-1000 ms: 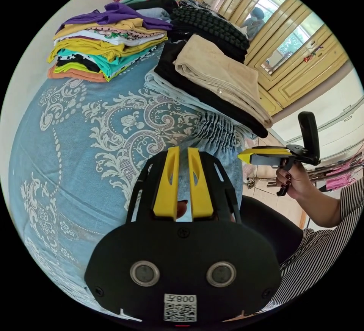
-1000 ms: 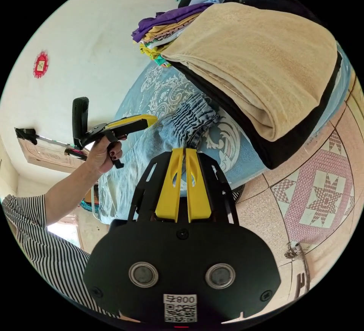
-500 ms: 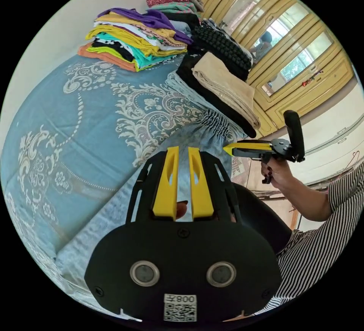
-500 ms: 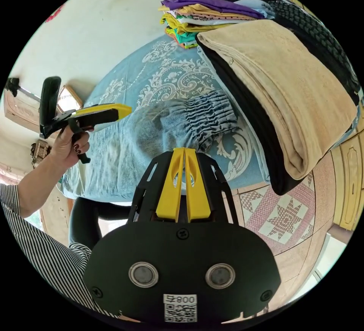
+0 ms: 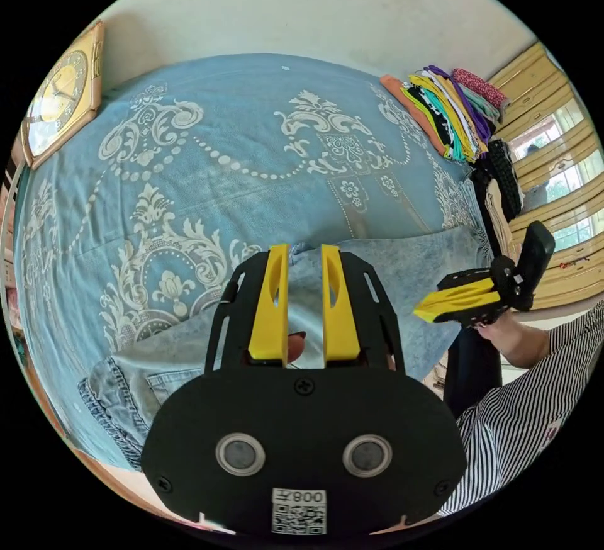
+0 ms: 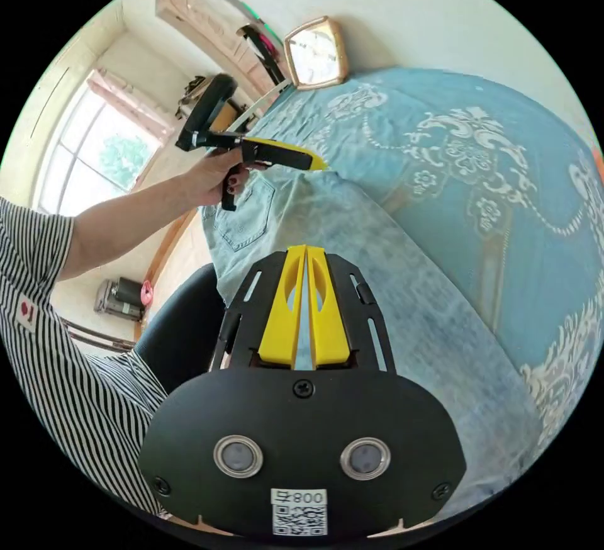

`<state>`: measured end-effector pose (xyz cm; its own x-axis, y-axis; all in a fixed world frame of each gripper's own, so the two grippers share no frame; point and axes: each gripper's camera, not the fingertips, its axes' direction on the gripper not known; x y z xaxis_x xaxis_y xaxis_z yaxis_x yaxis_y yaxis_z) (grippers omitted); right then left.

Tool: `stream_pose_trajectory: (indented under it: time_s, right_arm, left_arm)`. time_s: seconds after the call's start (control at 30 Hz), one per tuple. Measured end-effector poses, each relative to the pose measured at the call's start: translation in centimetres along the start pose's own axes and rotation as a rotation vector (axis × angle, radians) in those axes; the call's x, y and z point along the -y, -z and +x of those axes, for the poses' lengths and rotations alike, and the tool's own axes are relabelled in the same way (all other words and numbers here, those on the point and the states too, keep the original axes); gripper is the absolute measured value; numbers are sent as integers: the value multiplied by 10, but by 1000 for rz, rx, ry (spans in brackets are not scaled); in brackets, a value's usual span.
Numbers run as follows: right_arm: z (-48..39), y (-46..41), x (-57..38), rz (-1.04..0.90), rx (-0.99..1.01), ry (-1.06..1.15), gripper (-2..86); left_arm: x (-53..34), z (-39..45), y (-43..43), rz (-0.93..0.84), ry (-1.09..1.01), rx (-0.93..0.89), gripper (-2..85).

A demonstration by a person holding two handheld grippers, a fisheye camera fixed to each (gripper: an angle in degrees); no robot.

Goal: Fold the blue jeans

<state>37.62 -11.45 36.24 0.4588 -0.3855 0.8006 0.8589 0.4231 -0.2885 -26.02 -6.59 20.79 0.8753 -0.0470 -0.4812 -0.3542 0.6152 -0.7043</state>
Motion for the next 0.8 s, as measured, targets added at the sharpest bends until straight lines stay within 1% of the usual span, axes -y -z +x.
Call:
stream_pose_trajectory:
  time_s: [0.1,0.13,0.17,0.23,0.27,0.43,0.53,0.6,0.63,0.73,0.8]
  right_arm:
    - [-21,-38,34,-153,-39,41,1]
    - [-24,-42,37,-169,-46,44,1]
    - [-33,-40,40,-132,-80,68,1]
    - [-44,-37,47,-128,-103,103,1]
    - [-51,-34,52,-124,-122,127,1]
    - [-70,-26,75,-121,-177,191,1]
    - [-68,-17,91,-125,-116,170,1]
    - [-64,-4,106,-147,-40,151,2]
    - [-62,2,109,-141,-20,143,2]
    - [-52,53,132,18,15,95,3]
    - [-43,85,159,105,-94,108,4]
  left_arm:
    - [-1,-35,-10,-74,-5,-75,78]
    - [-4,-48,-11,-88,-22,-137,73]
    - [-6,-55,-12,-89,-17,-161,69]
    - [-16,-78,-6,-65,-14,-235,50]
    - [-20,-83,-3,-44,-17,-241,47]
    - [-66,-125,29,188,37,-344,30]
    - [-89,-145,37,282,63,-409,27]
    - [-99,-156,41,319,71,-419,27]
    - [-105,-163,43,337,65,-426,26]
    - [-119,-179,48,365,62,-446,26]
    - [-127,-188,52,385,64,-463,25]
